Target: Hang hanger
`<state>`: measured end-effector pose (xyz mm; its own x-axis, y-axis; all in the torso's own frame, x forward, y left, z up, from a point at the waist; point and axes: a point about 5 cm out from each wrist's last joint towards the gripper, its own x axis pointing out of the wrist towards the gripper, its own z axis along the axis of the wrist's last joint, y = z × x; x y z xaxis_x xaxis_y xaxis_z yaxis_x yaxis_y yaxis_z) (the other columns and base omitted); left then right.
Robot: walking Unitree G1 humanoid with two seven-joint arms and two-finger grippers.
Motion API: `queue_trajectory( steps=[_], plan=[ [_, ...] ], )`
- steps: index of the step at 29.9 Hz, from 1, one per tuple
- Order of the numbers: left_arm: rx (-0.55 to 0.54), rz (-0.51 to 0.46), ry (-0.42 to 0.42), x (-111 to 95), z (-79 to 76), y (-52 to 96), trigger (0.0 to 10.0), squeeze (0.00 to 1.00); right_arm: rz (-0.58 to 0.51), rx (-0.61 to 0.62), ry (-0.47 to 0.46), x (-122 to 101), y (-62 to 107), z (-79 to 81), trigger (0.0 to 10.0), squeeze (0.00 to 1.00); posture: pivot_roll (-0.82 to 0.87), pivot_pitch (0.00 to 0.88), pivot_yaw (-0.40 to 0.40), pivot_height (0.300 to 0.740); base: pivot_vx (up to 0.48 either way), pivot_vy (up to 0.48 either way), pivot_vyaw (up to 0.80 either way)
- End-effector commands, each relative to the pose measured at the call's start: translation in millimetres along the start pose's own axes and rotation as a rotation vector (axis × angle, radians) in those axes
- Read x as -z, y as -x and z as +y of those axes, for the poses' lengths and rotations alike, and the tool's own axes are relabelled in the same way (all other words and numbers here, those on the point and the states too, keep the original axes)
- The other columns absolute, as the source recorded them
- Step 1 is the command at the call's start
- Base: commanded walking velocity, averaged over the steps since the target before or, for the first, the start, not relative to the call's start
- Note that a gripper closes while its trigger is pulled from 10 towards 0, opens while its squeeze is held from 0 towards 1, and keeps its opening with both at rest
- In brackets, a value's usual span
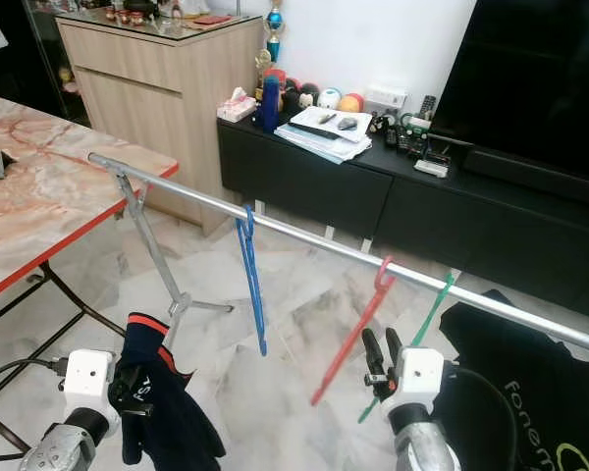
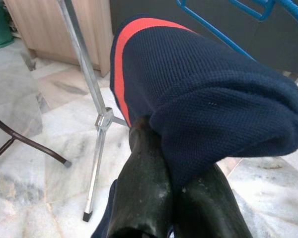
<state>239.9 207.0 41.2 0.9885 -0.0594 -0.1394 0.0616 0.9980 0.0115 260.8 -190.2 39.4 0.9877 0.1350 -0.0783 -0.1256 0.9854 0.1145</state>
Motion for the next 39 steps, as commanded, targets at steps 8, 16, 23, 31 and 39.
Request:
queue_trajectory(
  steps=[8,16,23,31,39],
  plan=[
    [0.014,-0.024,-0.025,-4,-1.9,-2.0,10.0,0.0,0.148,0.05,-0.034,40,26.7,-9.1,10.0,0.0,-0.02,0.011,-0.046,0.74,0.0,0.0,0.0],
    [0.017,-0.026,-0.026,-4,-2.9,-2.9,10.0,0.0,0.364,0.101,-0.057,79,47.1,-18.0,10.0,0.0,-0.01,0.0,-0.048,0.74,0.0,0.0,0.0],
    [0.021,-0.026,-0.026,-4,-3.8,-4.0,10.0,0.0,0.521,0.117,-0.074,100,55.1,-15.9,10.0,0.0,-0.02,0.0,-0.043,0.74,0.0,0.0,0.0],
    [0.009,-0.036,-0.016,-6,-2.6,-7.0,10.0,0.0,0.722,0.172,-0.125,124,74.1,-13.7,10.0,0.0,-0.02,0.0,-0.035,0.74,0.0,0.0,0.0],
    [-0.016,-0.041,-0.009,-5,0.3,-5.1,10.0,0.0,0.831,0.178,-0.109,136,87.1,-8.4,10.0,0.0,0.01,0.0,-0.04,0.74,0.0,0.0,0.0]
  ],
)
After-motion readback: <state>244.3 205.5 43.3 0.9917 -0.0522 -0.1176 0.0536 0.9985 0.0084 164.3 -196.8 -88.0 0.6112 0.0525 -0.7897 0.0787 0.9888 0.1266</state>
